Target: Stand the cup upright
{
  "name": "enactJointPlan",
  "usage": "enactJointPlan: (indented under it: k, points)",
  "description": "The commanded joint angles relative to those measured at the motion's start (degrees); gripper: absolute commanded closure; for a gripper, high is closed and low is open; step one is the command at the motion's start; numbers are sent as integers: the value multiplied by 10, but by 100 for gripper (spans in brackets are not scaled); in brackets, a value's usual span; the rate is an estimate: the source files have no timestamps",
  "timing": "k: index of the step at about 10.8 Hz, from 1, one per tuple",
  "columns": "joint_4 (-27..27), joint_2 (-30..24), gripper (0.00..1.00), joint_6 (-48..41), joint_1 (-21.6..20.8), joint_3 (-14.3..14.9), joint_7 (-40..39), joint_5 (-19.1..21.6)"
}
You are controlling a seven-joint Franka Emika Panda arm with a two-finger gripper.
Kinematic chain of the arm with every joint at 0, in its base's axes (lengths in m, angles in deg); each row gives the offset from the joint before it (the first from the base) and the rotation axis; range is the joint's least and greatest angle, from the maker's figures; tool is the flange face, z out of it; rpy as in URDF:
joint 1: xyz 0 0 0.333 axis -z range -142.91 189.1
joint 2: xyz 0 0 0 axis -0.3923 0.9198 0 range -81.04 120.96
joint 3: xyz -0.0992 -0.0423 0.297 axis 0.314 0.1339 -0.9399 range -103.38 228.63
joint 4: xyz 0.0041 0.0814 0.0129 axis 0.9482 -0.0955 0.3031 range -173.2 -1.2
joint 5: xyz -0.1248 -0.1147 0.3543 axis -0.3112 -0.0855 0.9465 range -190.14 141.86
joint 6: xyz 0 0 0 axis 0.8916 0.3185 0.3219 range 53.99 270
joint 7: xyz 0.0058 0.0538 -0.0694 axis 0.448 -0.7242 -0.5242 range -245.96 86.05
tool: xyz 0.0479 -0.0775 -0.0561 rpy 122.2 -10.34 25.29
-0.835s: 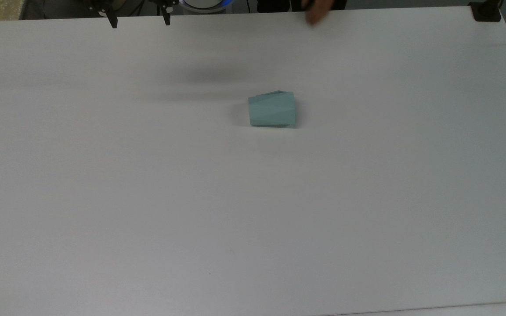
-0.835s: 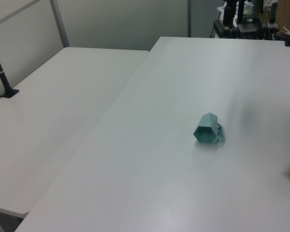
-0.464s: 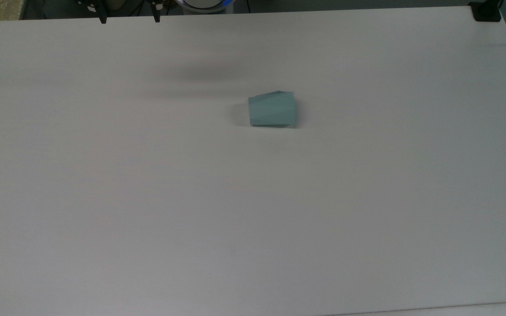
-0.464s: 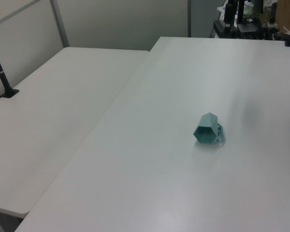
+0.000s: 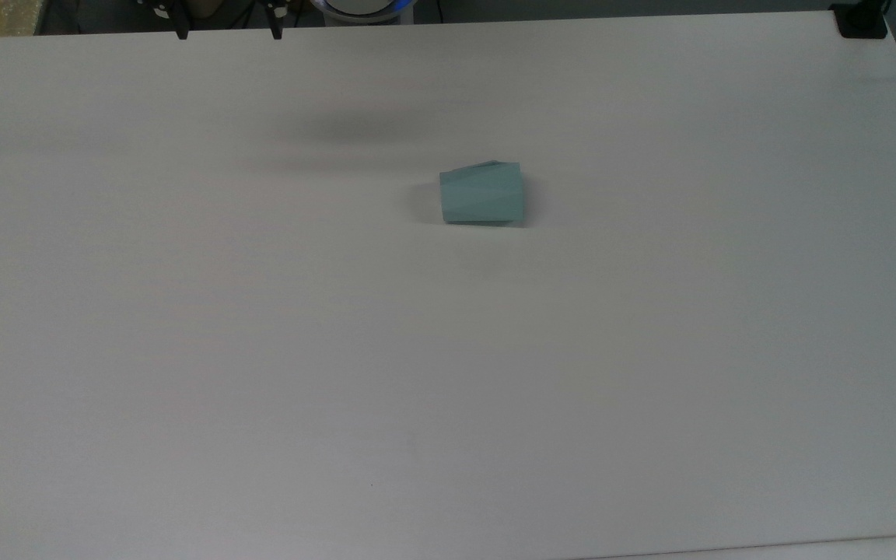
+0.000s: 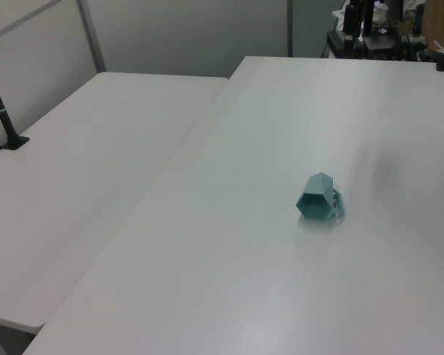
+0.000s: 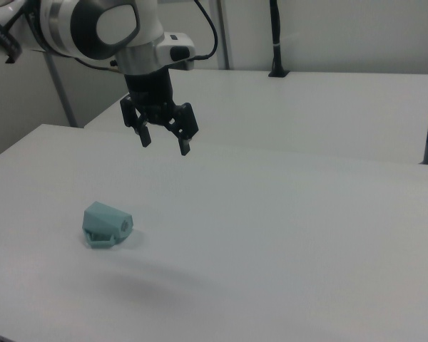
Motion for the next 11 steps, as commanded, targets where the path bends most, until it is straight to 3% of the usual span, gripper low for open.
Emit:
enactJointPlan:
  k: [1, 6, 11]
  points:
    - [10, 7, 0, -16, -71, -7, 82, -20]
    - [52, 84, 0, -11, -250, -8, 289, -151]
    - [65, 172, 0, -22, -395, -6, 461, -335]
